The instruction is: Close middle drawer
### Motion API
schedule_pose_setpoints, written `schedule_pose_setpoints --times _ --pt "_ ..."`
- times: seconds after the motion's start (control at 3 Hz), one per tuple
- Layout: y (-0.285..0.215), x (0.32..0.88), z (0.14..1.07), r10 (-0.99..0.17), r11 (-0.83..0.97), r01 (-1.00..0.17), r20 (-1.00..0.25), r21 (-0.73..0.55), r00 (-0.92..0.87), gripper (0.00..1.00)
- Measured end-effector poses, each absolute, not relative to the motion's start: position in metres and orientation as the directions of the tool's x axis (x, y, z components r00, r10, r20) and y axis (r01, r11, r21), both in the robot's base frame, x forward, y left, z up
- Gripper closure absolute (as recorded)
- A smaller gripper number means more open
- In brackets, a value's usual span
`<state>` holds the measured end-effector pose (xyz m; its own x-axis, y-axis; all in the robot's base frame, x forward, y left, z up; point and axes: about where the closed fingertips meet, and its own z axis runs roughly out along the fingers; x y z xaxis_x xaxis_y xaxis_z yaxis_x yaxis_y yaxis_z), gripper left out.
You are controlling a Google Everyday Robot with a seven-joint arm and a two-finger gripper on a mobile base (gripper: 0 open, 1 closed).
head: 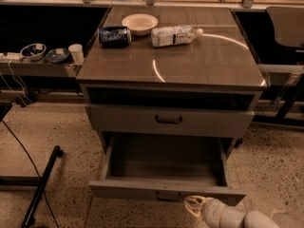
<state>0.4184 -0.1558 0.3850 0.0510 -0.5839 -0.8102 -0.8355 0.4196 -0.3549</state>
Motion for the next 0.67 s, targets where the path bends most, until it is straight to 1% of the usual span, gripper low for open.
schedule_pose_setpoints --times 0.33,0.67 --pt "-0.1610 0.4663 0.3886 -0.580 0.411 -0.822 -0.808 -0.395 0.099 1.00" --pt "-0.1573 0.4695 0.3886 -0.586 0.408 -0.825 -0.805 -0.391 0.092 1.00"
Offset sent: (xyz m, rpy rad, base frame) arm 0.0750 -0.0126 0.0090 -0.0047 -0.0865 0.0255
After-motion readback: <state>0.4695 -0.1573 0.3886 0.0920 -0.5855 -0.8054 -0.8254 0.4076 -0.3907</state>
